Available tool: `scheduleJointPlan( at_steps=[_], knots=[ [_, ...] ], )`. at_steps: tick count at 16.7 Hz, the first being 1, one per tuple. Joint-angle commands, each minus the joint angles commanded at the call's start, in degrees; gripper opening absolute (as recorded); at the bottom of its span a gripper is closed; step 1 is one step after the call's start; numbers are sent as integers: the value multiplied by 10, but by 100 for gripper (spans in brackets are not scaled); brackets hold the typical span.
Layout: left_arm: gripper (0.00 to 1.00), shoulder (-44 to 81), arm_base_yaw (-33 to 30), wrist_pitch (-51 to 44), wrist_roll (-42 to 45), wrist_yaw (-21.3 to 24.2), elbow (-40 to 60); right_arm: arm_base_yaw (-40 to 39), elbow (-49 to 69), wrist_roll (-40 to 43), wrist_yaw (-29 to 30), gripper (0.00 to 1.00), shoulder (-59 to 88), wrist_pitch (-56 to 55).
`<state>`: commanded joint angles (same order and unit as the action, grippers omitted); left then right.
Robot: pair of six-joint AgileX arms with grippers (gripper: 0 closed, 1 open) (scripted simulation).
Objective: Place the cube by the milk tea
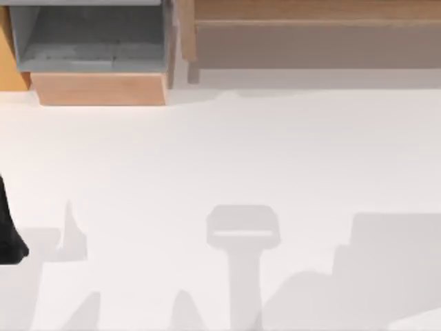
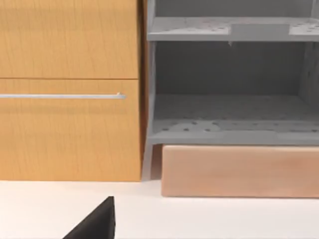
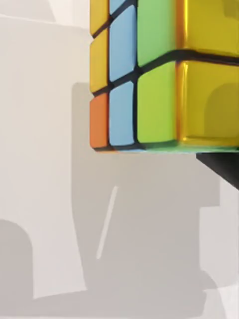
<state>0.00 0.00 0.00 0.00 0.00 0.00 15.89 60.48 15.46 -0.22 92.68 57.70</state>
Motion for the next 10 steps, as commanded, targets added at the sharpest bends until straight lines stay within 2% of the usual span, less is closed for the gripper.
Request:
scheduleJointPlan(
  at_steps=[10],
  knots=[
    [100, 0, 0, 0, 0, 0, 0, -11, -4, -1, -4, 0, -13, -20]
  ],
)
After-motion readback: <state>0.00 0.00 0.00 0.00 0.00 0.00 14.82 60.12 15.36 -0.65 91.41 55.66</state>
